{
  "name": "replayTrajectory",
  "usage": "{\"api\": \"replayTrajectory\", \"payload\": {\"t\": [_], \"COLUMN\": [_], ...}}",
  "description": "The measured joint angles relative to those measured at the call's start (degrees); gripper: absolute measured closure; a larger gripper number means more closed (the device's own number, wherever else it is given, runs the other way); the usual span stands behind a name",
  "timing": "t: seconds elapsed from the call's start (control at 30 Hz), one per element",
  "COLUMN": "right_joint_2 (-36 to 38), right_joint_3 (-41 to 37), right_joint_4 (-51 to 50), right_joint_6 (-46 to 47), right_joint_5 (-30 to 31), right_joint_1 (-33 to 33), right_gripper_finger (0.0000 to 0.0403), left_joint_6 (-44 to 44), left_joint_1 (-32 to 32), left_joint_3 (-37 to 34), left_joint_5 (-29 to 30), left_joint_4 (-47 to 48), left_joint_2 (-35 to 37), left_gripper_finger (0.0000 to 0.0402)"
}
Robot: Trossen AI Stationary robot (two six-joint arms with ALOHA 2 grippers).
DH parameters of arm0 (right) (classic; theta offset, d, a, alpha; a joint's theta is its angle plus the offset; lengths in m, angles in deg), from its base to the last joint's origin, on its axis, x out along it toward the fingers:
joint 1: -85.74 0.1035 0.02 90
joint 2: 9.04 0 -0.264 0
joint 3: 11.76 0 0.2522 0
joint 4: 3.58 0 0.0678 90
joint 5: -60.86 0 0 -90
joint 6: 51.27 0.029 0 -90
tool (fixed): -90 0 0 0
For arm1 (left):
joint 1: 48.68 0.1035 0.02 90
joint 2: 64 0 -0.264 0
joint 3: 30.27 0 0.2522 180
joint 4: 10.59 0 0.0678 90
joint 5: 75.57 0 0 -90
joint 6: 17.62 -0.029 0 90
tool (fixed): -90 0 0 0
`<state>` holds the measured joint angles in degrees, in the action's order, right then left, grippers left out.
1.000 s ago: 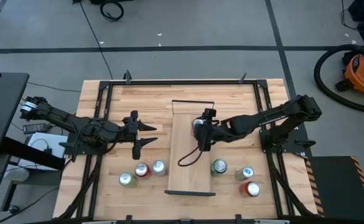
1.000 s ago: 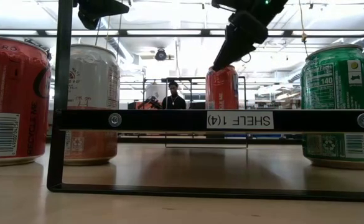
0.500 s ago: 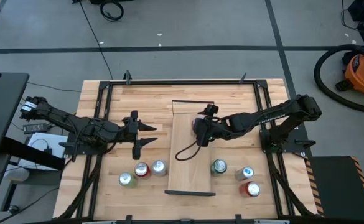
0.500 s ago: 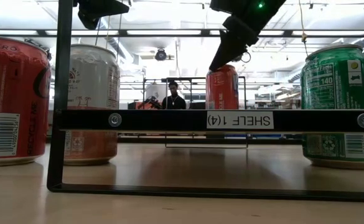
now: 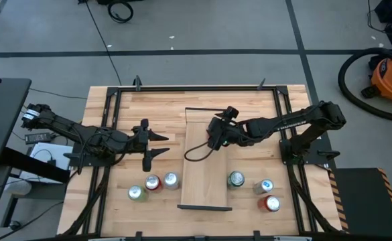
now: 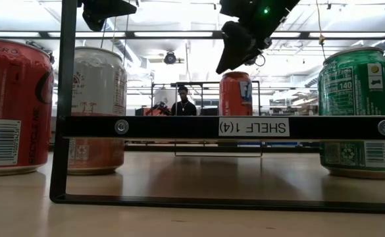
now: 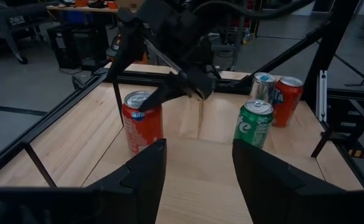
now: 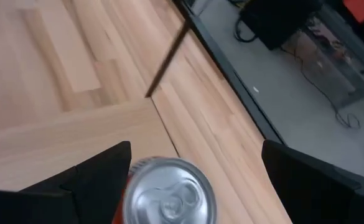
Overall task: Place canned beverage on shelf
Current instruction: Put the top red soda can on the shelf
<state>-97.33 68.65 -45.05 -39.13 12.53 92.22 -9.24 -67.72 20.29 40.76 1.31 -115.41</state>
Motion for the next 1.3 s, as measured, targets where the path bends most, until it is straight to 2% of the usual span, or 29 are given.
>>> {"api": "replayTrajectory", "payload": {"t": [0.13, 0.3, 0.57, 0.87, 1.1, 1.3], "right_joint_2": [0.70, 3.45, 8.59, 6.86, 6.85, 6.08], "right_joint_3": [0.06, 0.07, -0.07, -5.72, -6.19, -8.70], "right_joint_4": [2.79, -0.70, -10.54, -9.34, -5.28, 1.03], "right_joint_6": [-3.94, -5.63, 1.19, 9.19, 7.97, 6.71], "right_joint_5": [-1.66, -3.83, -5.14, 0.24, -8.96, -9.84], "right_joint_1": [0.82, 1.70, 5.15, 12.34, 14.50, 13.42], "right_gripper_finger": [0.0031, 0.0031, 0.0031, 0.0031, 0.0031, 0.0031], "left_joint_6": [0.01, 0.00, 0.49, 0.80, 1.21, 2.44], "left_joint_1": [0.01, 0.01, -0.08, -0.05, -0.05, -0.05], "left_joint_3": [0.00, 0.00, 0.00, 0.00, 0.00, 0.00], "left_joint_5": [0.00, 0.00, 0.02, 0.00, 0.00, 0.00], "left_joint_4": [0.01, 0.15, 0.21, 0.18, -0.15, -0.50], "left_joint_2": [-0.01, -0.01, -0.01, 0.00, 0.01, -0.08], "left_gripper_finger": [0.0207, 0.0207, 0.0207, 0.0207, 0.0207, 0.0207]}}
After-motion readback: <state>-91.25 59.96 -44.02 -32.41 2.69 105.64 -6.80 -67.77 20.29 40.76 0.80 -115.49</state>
